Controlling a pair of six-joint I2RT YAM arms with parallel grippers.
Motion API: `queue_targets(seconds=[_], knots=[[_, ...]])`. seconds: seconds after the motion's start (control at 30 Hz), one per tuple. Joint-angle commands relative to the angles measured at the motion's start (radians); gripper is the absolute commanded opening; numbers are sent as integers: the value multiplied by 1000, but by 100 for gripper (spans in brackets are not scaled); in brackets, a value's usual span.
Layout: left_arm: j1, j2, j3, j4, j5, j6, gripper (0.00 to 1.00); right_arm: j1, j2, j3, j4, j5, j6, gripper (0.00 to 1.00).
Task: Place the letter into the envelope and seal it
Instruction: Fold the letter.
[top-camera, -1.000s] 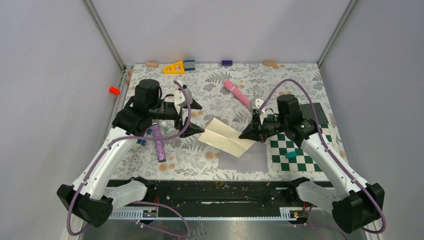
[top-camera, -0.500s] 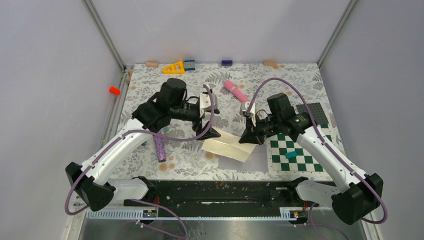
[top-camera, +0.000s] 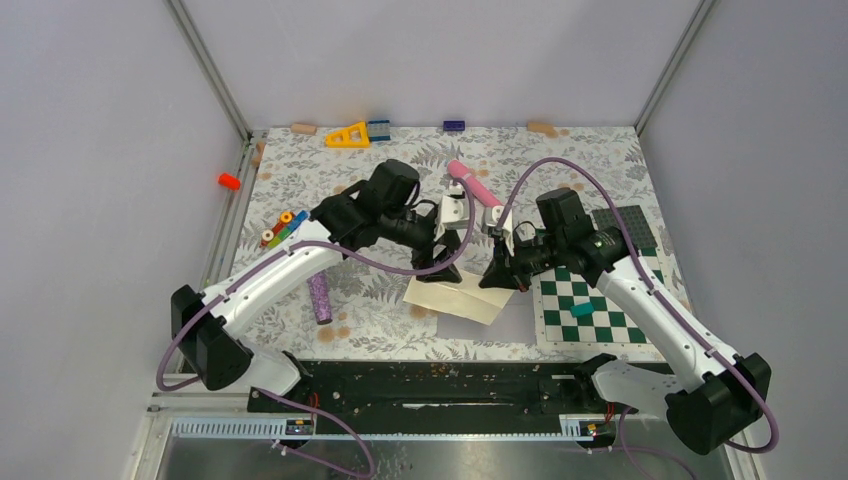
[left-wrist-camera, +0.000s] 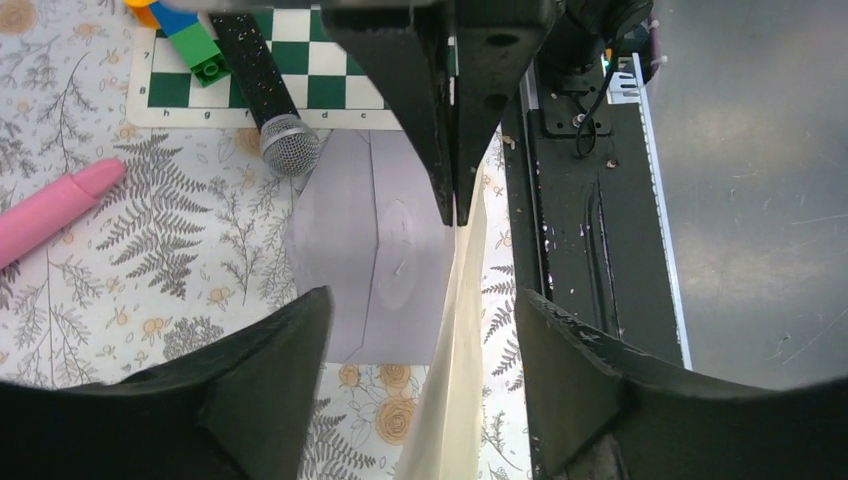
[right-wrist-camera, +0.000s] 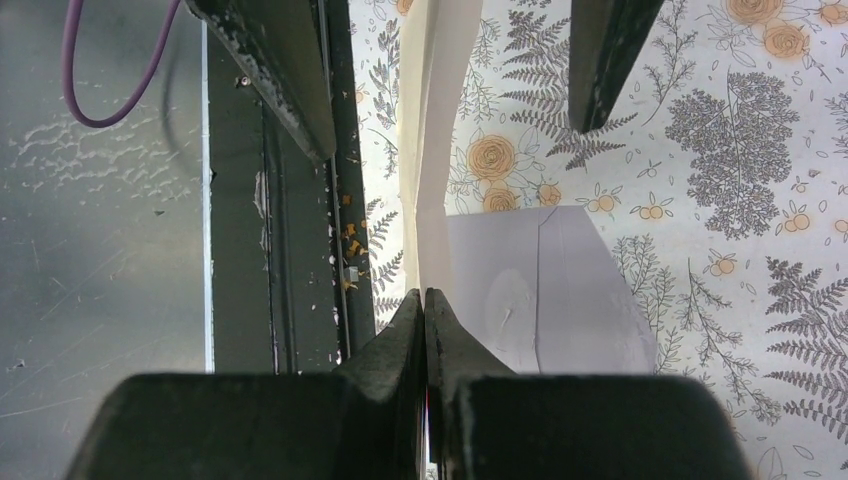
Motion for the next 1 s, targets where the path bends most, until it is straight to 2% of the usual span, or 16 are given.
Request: queue_targets(seconds=[0.0, 0.27, 0.33, 0.43, 0.47, 0.57, 0.63, 0.7, 0.8, 0.83, 0.87, 0.93, 0.97], knots=[[-25, 20, 58, -4, 38, 3, 63, 11, -13, 10, -11, -22, -28, 0], [-33, 33, 57, -6, 41, 6, 36, 10, -25, 0, 2, -14, -31, 0], [-34, 33, 56, -10, 39, 8, 26, 11, -26, 0, 2, -14, -32, 0], [-35, 33, 55, -13, 35, 10, 4, 11, -30, -2, 2, -12, -35, 0], [-34, 32, 56, -15, 33, 13, 0, 11, -31, -4, 3, -11, -36, 0], [-35, 28, 56, -23, 26, 19, 1, 11, -36, -5, 2, -3, -41, 0], [-34, 24, 58, -32, 14, 29, 17, 11, -39, -7, 3, 4, -44, 0], [-34, 18, 56, -42, 2, 41, 27, 11, -44, -9, 2, 9, -50, 0], [-34, 2, 44, -48, -12, 55, 33, 10, -51, -13, 3, 15, -55, 0], [-34, -4, 38, -48, -14, 59, 32, 11, -53, -14, 3, 16, -55, 0], [-34, -9, 35, -48, -17, 63, 25, 11, -53, -14, 4, 16, -55, 0], [-33, -15, 28, -48, -26, 67, 5, 11, -55, -16, 4, 18, -57, 0], [-33, -18, 28, -48, -30, 68, 0, 11, -56, -17, 3, 19, -58, 0]])
